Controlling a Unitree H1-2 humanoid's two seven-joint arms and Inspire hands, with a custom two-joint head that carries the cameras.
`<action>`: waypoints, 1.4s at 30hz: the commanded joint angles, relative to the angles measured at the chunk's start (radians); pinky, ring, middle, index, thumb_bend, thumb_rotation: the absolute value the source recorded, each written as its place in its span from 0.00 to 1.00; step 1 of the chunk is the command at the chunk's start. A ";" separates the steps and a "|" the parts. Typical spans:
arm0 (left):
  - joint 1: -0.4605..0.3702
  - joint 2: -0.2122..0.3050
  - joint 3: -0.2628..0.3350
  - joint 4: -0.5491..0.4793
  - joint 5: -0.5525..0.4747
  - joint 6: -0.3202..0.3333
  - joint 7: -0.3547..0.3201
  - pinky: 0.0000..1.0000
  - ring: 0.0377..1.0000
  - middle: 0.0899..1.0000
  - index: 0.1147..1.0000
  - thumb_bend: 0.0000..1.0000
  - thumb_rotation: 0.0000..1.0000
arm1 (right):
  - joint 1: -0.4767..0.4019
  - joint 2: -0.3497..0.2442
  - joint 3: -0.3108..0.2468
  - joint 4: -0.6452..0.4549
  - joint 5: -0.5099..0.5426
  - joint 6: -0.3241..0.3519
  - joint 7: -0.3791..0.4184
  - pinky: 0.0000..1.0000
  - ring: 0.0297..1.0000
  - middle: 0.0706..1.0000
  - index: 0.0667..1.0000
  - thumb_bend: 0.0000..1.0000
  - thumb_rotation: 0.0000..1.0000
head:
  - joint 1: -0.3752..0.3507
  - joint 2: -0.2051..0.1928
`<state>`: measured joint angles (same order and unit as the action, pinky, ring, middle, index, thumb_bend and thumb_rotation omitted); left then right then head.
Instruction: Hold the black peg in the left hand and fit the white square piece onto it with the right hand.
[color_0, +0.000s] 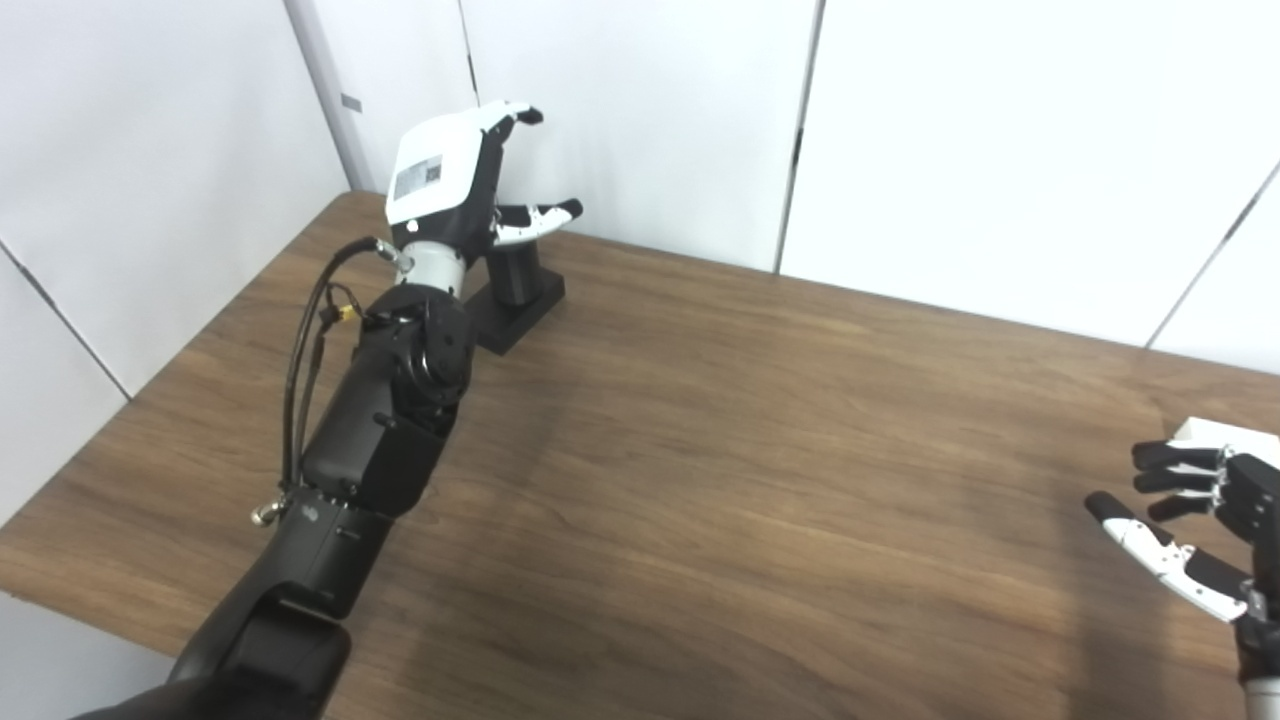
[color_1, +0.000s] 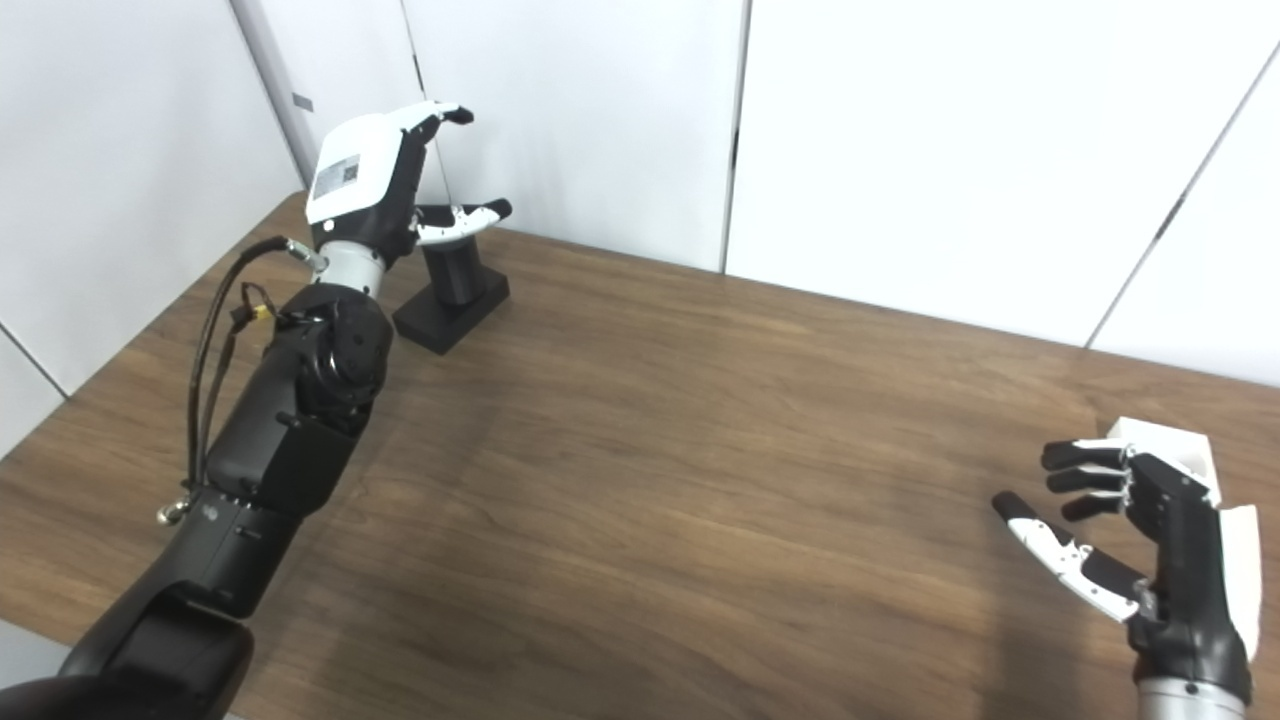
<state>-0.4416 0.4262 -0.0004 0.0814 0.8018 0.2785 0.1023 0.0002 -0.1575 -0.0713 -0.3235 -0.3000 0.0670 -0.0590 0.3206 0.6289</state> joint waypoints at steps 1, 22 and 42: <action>-0.068 0.041 0.004 -0.001 0.037 0.018 0.036 0.76 0.90 0.87 0.78 0.78 0.34 | -0.026 -0.006 -0.008 -0.044 -0.001 -0.021 -0.006 0.41 0.51 0.57 0.45 0.49 0.11 | 0.002 0.002; -0.094 0.052 -0.018 0.118 0.143 0.191 -0.034 0.91 1.00 0.97 0.83 0.91 0.46 | -0.034 -0.002 -0.006 -0.043 -0.016 -0.010 -0.013 0.42 0.53 0.57 0.45 0.49 0.11 | -0.002 -0.001; -0.084 0.001 0.014 0.200 0.178 0.191 -0.126 0.91 1.00 0.97 0.78 0.94 0.62 | -0.030 0.001 -0.003 -0.053 -0.026 -0.003 -0.009 0.42 0.53 0.57 0.45 0.49 0.11 | -0.007 0.008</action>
<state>-0.4764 0.4076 0.0102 0.2886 0.9693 0.4669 -0.0372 -0.0020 -0.1573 -0.0701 -0.3412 -0.3209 0.0747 -0.0593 0.3129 0.6366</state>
